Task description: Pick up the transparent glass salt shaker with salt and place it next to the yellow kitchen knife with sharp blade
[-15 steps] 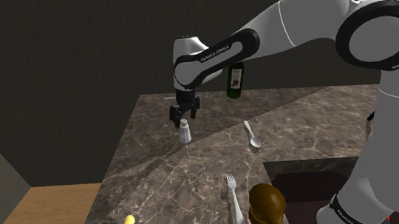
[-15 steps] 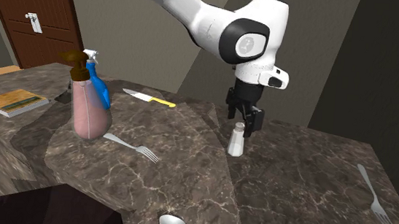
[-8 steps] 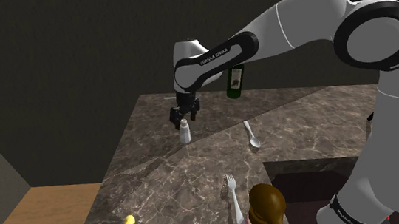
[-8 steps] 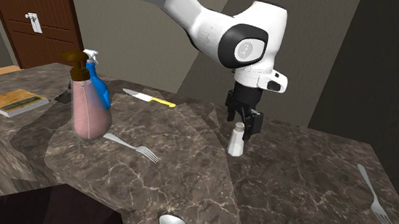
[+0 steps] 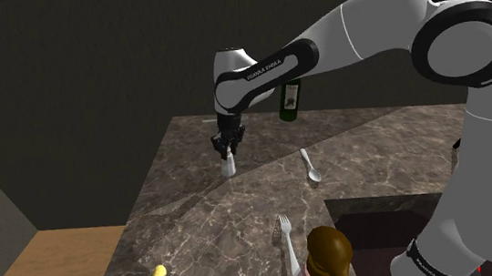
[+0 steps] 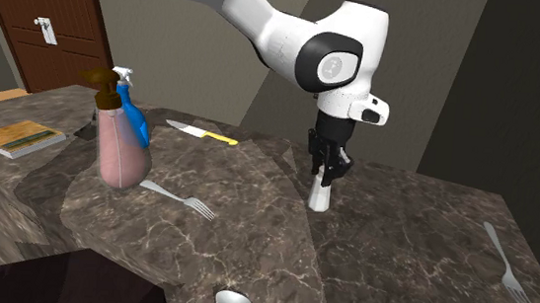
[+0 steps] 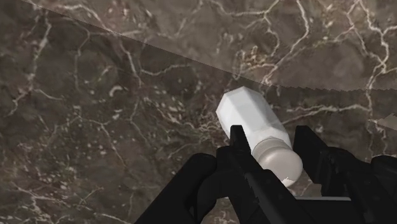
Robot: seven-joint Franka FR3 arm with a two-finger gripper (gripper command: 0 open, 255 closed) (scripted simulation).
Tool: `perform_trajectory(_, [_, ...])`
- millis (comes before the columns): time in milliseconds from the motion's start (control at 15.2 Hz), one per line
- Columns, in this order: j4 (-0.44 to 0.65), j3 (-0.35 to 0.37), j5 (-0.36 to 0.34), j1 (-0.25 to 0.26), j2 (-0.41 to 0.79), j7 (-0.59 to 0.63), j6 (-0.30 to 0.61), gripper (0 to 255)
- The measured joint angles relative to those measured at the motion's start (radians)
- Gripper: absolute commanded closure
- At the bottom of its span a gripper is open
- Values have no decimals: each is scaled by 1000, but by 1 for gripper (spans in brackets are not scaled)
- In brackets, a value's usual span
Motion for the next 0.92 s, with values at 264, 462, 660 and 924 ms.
perform_trajectory(264, [2,0,0,0,-2,0,-5,255])
perform_trajectory(462, [10,0,-1,0,-19,3,-30,255])
perform_trajectory(660, [40,-1,-2,-2,-30,4,-70,255])
perform_trajectory(924, [66,-1,-3,-1,-51,10,-117,255])
